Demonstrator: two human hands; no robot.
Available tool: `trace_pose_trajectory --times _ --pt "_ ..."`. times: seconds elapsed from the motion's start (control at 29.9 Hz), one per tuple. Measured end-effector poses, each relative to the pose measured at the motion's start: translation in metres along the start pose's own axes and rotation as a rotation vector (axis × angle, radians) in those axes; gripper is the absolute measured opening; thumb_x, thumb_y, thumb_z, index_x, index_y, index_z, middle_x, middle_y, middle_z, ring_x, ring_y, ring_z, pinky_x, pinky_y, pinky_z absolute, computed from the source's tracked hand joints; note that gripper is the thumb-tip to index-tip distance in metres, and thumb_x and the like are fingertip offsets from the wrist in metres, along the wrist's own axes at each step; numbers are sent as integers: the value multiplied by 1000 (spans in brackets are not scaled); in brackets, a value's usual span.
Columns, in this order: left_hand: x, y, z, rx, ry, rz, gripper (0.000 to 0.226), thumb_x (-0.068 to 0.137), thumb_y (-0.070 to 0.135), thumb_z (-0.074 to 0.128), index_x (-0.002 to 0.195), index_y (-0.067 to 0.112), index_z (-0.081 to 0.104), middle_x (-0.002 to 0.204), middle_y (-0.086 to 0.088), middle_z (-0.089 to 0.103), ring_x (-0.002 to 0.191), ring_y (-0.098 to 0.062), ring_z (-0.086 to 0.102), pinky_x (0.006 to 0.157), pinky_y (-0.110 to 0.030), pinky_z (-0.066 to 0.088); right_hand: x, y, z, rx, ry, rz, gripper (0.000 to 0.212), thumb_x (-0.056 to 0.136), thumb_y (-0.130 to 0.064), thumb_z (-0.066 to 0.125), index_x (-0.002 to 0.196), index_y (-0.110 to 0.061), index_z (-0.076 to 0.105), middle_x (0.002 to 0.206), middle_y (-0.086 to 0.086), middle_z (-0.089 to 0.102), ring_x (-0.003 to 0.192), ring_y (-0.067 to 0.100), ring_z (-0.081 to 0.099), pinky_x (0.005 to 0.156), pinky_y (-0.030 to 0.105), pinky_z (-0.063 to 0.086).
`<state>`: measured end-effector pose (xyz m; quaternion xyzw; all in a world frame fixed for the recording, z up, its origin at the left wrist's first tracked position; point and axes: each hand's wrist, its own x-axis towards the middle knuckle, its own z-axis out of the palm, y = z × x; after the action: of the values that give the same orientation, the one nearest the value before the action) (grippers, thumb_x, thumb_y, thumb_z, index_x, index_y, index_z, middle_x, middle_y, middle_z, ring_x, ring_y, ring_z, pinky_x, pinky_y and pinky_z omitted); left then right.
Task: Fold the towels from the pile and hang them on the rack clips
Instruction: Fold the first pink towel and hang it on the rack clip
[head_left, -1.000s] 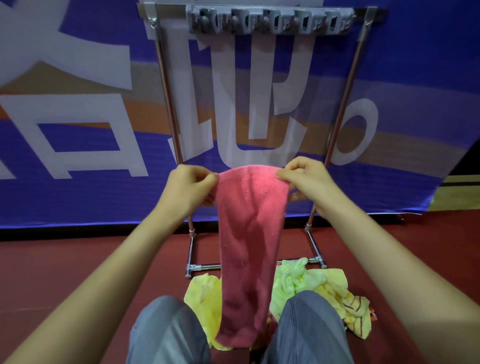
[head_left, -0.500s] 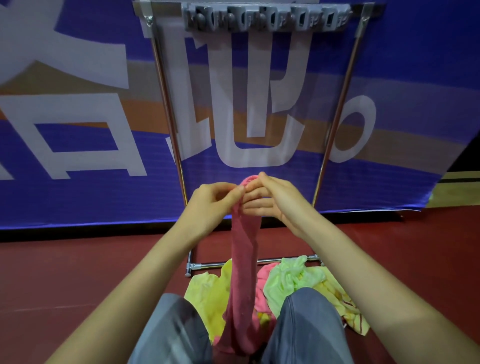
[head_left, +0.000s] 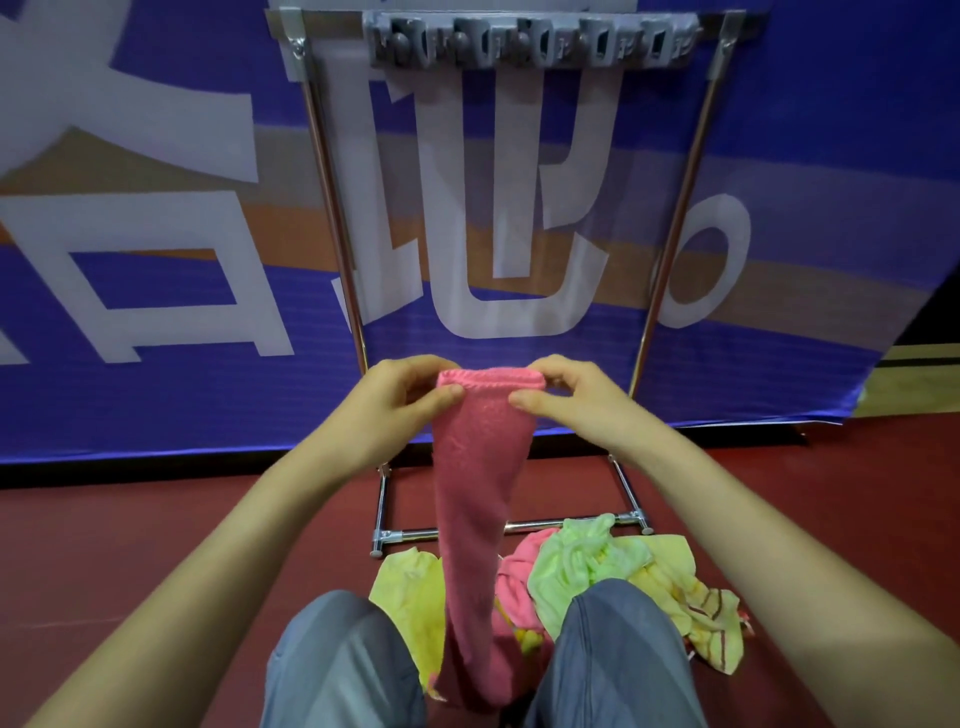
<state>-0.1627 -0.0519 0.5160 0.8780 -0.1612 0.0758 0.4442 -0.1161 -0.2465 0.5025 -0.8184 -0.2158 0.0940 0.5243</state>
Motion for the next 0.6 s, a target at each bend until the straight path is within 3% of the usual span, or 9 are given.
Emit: trace_pose_trajectory --times 0.1,0.2,0.27,0.4,0.6 --pt "8 22 -19 52 132 78 25 87 28 50 91 6 62 82 -10 64 75 -13 57 75 -31 51 2 -29 -4 131 145 -146 7 83 -14 61 83 -20 64 85 -4 65 71 -4 57 76 15 47" --pt "17 56 -45 -30 251 211 10 88 25 48 87 19 56 76 4 57 68 0 55 63 -16 50 2 -72 -18 310 224 -338 13 85 -11 57 80 -21 62 67 -12 67 64 -4 60 65 12 51" --pt "22 69 -56 -71 279 240 12 93 17 46 88 24 55 79 9 56 67 7 60 61 -10 51 3 -90 -25 298 256 -392 12 86 -15 56 77 -22 61 60 -12 65 58 -4 59 57 12 49" --pt "19 49 -43 -89 250 108 18 92 14 45 81 25 54 77 4 56 61 7 59 59 -13 54 7 -71 -13 214 258 -278 17 86 -13 58 71 -21 60 50 -15 62 49 -6 54 47 9 45" --pt "12 20 -27 -104 175 -19 16 92 16 44 94 9 58 84 0 59 67 6 61 62 -11 52 2 -43 -7 264 124 -176 18 85 -6 57 83 -21 65 72 -12 68 63 -5 63 60 14 54"
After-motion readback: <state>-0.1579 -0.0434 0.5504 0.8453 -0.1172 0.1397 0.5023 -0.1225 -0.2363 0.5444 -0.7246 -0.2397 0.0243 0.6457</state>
